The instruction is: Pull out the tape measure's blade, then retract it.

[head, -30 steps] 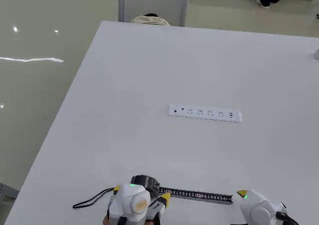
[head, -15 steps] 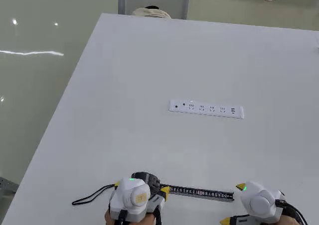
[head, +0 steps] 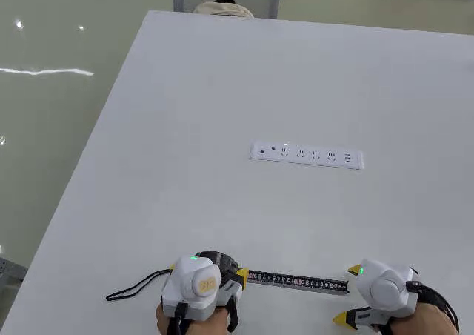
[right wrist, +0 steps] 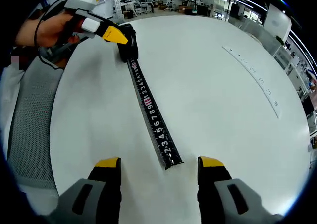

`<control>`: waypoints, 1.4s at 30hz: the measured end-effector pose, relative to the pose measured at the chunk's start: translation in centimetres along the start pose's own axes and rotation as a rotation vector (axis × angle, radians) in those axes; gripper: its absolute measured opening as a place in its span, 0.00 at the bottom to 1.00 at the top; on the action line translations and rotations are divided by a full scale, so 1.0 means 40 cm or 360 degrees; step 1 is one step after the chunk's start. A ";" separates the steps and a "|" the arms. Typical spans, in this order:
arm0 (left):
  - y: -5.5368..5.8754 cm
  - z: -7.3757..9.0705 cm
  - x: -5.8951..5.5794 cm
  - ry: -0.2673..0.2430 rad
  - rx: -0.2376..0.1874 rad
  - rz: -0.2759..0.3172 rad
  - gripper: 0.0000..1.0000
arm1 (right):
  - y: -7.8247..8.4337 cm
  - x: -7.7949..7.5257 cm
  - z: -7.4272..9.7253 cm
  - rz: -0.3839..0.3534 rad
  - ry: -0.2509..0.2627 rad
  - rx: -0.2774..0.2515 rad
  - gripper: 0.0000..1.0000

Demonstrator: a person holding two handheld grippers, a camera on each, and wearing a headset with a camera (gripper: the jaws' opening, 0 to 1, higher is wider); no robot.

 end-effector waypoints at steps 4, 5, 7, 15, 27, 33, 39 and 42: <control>0.002 -0.004 -0.002 0.0003 0.0006 -0.0002 0.82 | 0.002 -0.011 -0.005 0.0025 -0.0023 0.0015 0.60; 0.003 -0.007 -0.003 0.0004 0.0011 -0.0004 0.82 | 0.002 -0.014 -0.006 0.0032 -0.0024 0.0023 0.60; 0.005 -0.014 -0.003 0.0005 0.0016 -0.0004 0.82 | 0.002 -0.020 -0.009 0.0040 -0.0040 0.0029 0.59; 0.000 -0.025 -0.003 0.0009 0.0015 -0.0002 0.79 | 0.002 -0.039 -0.015 0.0092 -0.0073 0.0064 0.54; -0.003 -0.030 -0.001 0.0008 0.0015 0.0009 0.75 | -0.003 -0.051 -0.017 0.0177 -0.0114 0.0084 0.41; 0.004 -0.039 0.002 0.0006 0.0029 0.0025 0.73 | -0.006 -0.052 -0.018 0.0214 -0.0126 0.0099 0.33; 0.009 -0.038 0.006 0.0002 0.0039 0.0048 0.72 | -0.006 -0.044 -0.018 0.0267 -0.0141 0.0118 0.24; 0.013 -0.041 0.006 0.0002 0.0045 0.0054 0.72 | -0.004 -0.046 -0.020 0.0268 -0.0141 0.0119 0.24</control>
Point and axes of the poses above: the centre of the closed fingertips' face, and the gripper's own axes: z roughly backward along the fingers, x roughly to its left, y roughly out of its underside, the point moved 8 cm from there along z, roughly backward along the fingers, and after that the axes turned 4 degrees about z, right-handed, at the moved point
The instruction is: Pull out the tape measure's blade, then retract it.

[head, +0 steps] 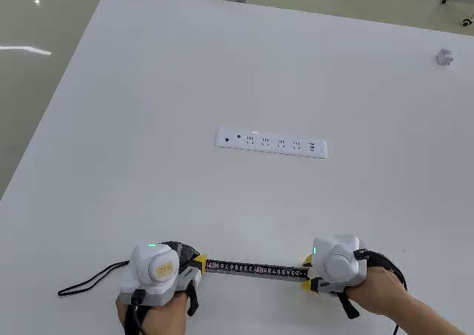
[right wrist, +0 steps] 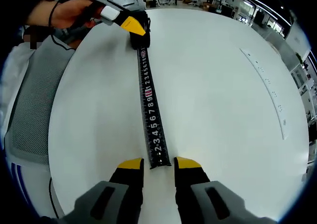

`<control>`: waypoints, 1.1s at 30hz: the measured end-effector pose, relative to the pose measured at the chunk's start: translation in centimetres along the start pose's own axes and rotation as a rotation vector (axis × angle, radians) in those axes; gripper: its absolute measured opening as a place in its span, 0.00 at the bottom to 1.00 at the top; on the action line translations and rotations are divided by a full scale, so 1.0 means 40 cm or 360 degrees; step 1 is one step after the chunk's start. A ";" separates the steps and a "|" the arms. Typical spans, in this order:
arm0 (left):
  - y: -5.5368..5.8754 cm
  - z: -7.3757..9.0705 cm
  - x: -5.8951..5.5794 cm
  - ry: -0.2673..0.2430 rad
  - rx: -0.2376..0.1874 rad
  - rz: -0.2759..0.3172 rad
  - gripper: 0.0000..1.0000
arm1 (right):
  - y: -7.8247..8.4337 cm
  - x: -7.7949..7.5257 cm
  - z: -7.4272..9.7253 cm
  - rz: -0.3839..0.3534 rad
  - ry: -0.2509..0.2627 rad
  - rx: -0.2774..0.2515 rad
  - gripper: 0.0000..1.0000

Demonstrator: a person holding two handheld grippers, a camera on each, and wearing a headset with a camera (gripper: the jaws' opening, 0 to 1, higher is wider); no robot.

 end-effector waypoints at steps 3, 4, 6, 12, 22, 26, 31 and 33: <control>0.001 0.000 0.000 -0.0001 -0.0004 0.0004 0.72 | 0.002 0.001 0.000 0.0023 0.0006 0.0010 0.21; 0.001 0.000 -0.001 0.0002 0.0000 0.0005 0.72 | 0.002 0.001 0.001 0.0023 0.0005 0.0010 0.19; 0.000 0.001 -0.001 0.0001 -0.0001 -0.0001 0.71 | 0.002 0.000 0.000 0.0024 0.0011 0.0010 0.18; 0.001 -0.003 0.003 0.0002 -0.0001 0.0019 0.70 | 0.003 0.002 -0.002 0.0029 0.0017 0.0016 0.16; 0.003 -0.003 -0.004 0.0007 -0.0020 0.0000 0.68 | 0.002 0.006 0.001 0.0039 0.0025 0.0025 0.15; 0.005 -0.007 -0.005 0.0007 -0.0020 -0.0015 0.67 | 0.000 0.007 0.002 0.0044 0.0025 0.0028 0.15; 0.005 -0.008 -0.008 0.0012 -0.0029 -0.0033 0.65 | 0.000 0.006 0.002 0.0046 0.0024 0.0025 0.15; 0.007 -0.011 -0.007 0.0014 -0.0038 -0.0033 0.65 | -0.001 0.006 0.002 0.0046 0.0025 0.0026 0.15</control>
Point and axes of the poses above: the centre of the closed fingertips' face, and the gripper's own axes: z roughly backward along the fingers, x roughly to its left, y roughly out of its underside, the point moved 8 cm from there along z, roughly backward along the fingers, and after that the axes turned 4 degrees about z, right-handed, at the moved point
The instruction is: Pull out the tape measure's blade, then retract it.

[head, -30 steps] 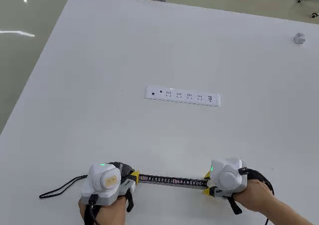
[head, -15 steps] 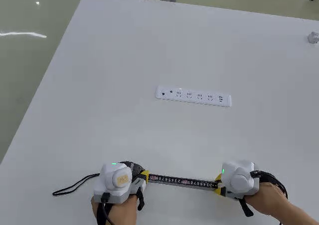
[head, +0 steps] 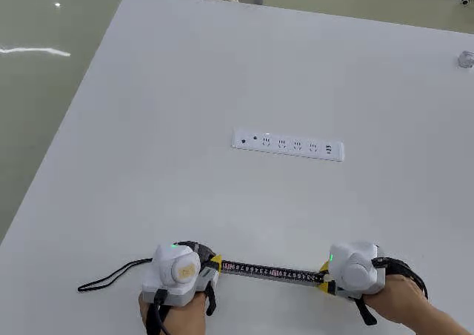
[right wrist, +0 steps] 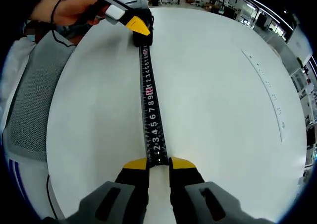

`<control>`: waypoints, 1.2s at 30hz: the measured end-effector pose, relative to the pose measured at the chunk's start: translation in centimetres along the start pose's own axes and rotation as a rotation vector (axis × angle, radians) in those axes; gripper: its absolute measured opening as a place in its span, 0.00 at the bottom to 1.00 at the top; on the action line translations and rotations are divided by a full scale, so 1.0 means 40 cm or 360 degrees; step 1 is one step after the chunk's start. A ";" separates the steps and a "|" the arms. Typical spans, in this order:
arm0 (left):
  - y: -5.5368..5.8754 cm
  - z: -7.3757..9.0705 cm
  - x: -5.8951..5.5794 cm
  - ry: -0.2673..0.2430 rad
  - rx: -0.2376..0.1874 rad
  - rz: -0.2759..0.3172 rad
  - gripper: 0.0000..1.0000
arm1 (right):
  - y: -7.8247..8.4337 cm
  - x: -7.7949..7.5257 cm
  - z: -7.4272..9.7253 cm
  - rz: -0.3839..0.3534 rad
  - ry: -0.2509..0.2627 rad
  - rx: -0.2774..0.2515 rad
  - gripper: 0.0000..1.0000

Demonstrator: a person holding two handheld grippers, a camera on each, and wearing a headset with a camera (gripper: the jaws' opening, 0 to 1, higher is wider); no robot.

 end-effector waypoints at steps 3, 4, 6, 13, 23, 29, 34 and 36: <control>0.001 0.001 0.000 0.0008 0.0000 -0.0012 0.65 | -0.002 0.000 0.002 0.0001 -0.0001 0.0001 0.15; 0.000 0.000 0.001 0.0009 -0.0002 -0.0010 0.65 | -0.002 0.000 0.002 0.0002 0.0000 0.0000 0.15; 0.002 -0.002 0.001 0.0008 -0.0013 -0.0010 0.65 | -0.001 0.001 0.001 0.0006 0.0001 0.0001 0.15; 0.001 0.003 0.002 0.0014 -0.0034 -0.0014 0.64 | 0.001 0.003 -0.001 0.0033 0.0008 0.0004 0.14; 0.002 0.002 0.003 0.0019 -0.0053 -0.0025 0.62 | 0.002 0.010 -0.002 0.0101 0.0074 -0.0001 0.14; 0.002 0.005 0.003 0.0021 -0.0057 -0.0035 0.62 | -0.001 0.013 0.001 0.0129 0.0115 -0.0032 0.14; 0.002 0.004 0.004 0.0027 -0.0056 -0.0036 0.61 | -0.015 0.012 -0.008 0.0152 0.0131 -0.0054 0.14; 0.003 0.003 0.004 0.0028 -0.0055 -0.0039 0.61 | -0.021 0.010 -0.009 0.0153 0.0128 -0.0053 0.13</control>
Point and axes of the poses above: the centre of the closed fingertips' face, and the gripper's own axes: z roughly backward along the fingers, x roughly to its left, y roughly out of its underside, the point moved 8 cm from there along z, roughly backward along the fingers, and after that the axes turned 4 degrees about z, right-handed, at the moved point
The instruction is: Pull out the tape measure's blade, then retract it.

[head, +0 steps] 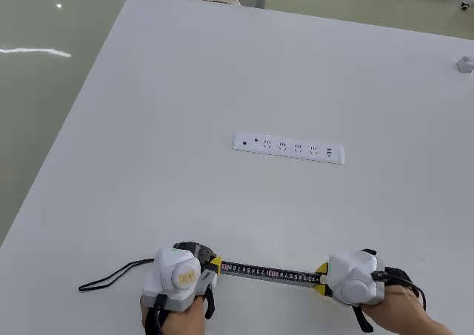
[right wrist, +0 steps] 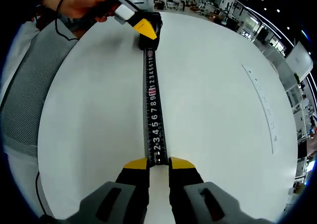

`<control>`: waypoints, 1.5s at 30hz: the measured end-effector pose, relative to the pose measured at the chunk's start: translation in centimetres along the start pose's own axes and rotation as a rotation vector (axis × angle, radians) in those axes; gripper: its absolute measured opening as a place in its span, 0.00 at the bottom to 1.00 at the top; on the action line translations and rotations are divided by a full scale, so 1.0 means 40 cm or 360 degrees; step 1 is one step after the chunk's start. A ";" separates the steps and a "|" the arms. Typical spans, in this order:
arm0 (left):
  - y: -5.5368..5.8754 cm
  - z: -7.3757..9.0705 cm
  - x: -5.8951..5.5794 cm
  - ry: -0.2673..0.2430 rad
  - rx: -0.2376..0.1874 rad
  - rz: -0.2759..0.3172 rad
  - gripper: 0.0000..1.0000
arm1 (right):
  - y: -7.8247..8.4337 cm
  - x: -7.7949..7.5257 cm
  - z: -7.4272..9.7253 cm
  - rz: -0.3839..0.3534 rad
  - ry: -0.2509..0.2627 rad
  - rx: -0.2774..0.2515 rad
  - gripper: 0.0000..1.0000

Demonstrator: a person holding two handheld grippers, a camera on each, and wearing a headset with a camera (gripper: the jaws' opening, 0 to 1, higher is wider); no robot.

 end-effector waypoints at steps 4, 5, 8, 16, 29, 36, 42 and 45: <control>-0.001 0.000 0.000 -0.0001 0.0005 0.0003 0.61 | -0.007 -0.001 -0.002 0.0017 0.0007 -0.0001 0.13; -0.001 0.001 -0.001 -0.0002 0.0004 0.0005 0.61 | -0.009 0.000 -0.002 0.0022 0.0008 -0.0003 0.13; -0.001 0.001 -0.001 -0.0001 0.0004 0.0004 0.61 | -0.015 0.001 -0.004 0.0032 0.0019 -0.0009 0.13; -0.001 0.000 -0.001 -0.0002 0.0009 0.0005 0.62 | -0.033 0.002 -0.012 0.0063 0.0043 -0.0027 0.13; -0.001 0.000 -0.001 -0.0003 0.0017 0.0002 0.62 | -0.061 0.003 -0.023 0.0089 0.0062 -0.0042 0.13; -0.002 0.000 -0.001 -0.0003 0.0019 0.0001 0.62 | -0.077 0.004 -0.030 0.0099 0.0059 -0.0052 0.13; -0.001 -0.001 -0.001 -0.0003 0.0022 0.0000 0.62 | -0.093 0.004 -0.037 0.0105 0.0054 -0.0063 0.13; -0.001 -0.001 -0.002 -0.0003 0.0024 0.0000 0.62 | -0.101 0.006 -0.041 0.0110 0.0050 -0.0071 0.13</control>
Point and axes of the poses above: the centre of the closed fingertips' face, and the gripper's own axes: z roughly backward along the fingers, x roughly to its left, y roughly out of its underside, the point moved 8 cm from there along z, roughly backward along the fingers, and after that the axes turned 4 degrees about z, right-handed, at the moved point
